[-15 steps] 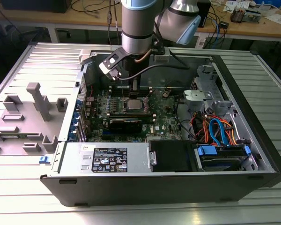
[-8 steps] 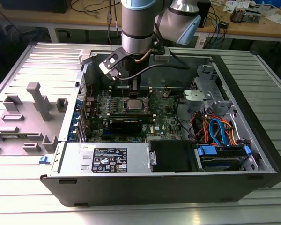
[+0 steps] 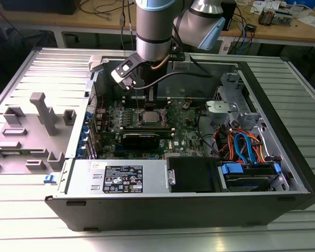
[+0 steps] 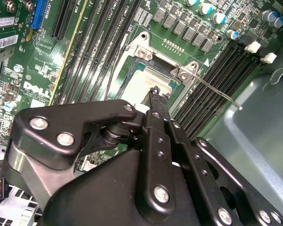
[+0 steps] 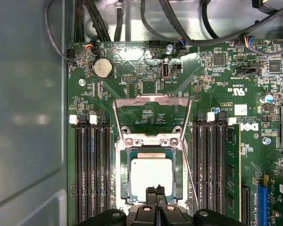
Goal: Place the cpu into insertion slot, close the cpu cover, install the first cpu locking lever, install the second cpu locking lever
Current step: 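Close the cpu cover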
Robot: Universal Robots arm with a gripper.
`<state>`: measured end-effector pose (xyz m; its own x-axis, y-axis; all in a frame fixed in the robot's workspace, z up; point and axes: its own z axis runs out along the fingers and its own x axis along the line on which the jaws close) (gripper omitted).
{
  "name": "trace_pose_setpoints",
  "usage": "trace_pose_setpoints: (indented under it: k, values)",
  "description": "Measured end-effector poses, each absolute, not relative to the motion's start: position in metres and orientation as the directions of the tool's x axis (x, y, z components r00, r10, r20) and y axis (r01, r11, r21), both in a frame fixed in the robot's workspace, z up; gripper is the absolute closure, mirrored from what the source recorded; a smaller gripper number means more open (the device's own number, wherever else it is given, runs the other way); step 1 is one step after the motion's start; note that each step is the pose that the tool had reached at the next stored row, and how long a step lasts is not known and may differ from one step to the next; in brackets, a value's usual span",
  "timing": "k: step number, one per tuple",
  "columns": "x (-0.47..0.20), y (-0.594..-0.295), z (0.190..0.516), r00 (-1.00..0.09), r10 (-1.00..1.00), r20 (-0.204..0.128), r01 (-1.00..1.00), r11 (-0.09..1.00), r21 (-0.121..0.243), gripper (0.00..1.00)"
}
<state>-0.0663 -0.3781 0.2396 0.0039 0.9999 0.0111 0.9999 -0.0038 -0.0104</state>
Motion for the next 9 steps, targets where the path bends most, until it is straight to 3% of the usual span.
trace_pose_setpoints:
  k: [9]
  values:
    - [-0.0662,-0.378,0.2416,0.004,1.0,0.009,1.0,-0.004,-0.01,0.89]
